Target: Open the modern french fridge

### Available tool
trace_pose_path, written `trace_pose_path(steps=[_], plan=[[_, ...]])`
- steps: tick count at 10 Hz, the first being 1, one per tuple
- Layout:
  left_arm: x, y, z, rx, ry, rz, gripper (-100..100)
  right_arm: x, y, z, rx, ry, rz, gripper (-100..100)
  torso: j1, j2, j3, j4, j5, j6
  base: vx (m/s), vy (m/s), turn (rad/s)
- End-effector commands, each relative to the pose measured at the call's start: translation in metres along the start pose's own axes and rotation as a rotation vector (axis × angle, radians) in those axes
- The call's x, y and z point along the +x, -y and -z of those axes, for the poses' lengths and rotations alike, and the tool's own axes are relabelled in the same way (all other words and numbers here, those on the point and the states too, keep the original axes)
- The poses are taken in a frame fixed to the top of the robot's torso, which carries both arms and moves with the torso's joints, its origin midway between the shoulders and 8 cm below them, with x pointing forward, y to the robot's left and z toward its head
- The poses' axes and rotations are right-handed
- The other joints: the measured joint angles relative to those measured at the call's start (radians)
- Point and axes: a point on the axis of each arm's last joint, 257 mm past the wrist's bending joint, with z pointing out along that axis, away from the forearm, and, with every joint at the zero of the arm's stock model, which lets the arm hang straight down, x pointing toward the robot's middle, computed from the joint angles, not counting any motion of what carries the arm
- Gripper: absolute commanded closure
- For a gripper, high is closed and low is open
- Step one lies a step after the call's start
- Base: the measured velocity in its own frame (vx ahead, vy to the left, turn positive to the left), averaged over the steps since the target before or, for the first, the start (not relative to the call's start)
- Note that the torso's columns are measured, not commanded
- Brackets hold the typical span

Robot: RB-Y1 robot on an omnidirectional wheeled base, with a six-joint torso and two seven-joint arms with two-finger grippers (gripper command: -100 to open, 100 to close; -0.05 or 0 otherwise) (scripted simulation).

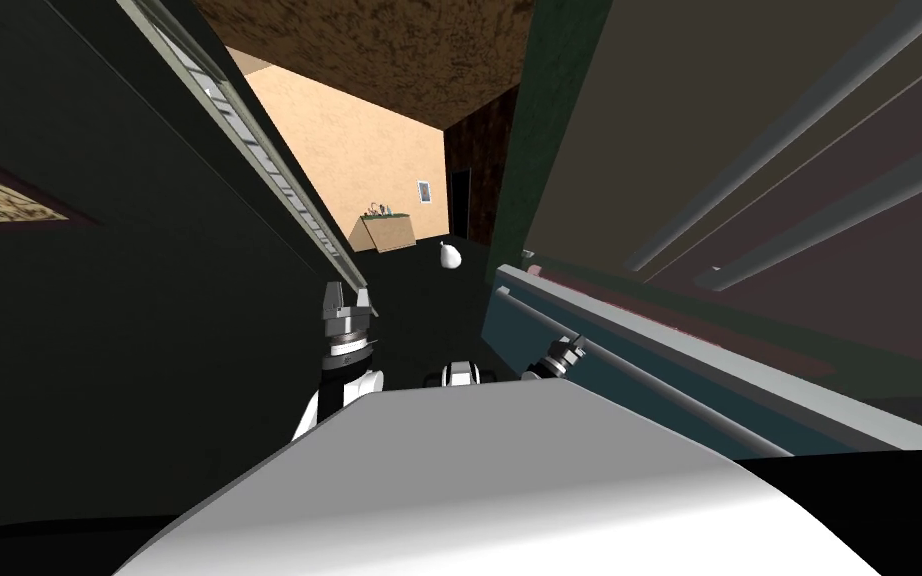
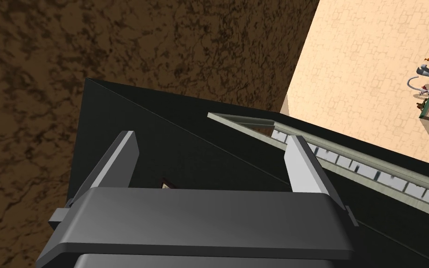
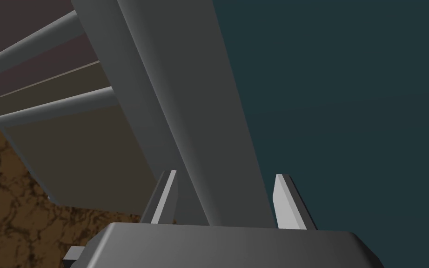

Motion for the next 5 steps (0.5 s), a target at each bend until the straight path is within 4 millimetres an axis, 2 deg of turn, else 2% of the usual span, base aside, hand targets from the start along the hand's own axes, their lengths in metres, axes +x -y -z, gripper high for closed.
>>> trace_pose_path(steps=[1,2,5], plan=[[0.000,0.000,0.000,0.000,0.000,0.000,0,-0.004,-0.002,0.010,-0.016,0.004,-0.004,100,0.002,0.001,0.002,0.000,-0.001,-0.001,-0.130,0.172,-0.016],[0.000,0.000,0.000,0.000,0.000,0.000,0,-0.010,0.002,-0.012,0.000,0.006,-0.003,-100,0.001,0.000,0.002,-0.001,-0.002,-0.001,-0.104,0.116,-0.061],[0.000,0.000,0.000,0.000,0.000,0.000,0,-0.024,0.005,-0.037,-0.002,0.014,-0.004,-100,-0.001,-0.001,-0.001,0.002,0.005,0.001,-0.043,0.032,-0.038]])
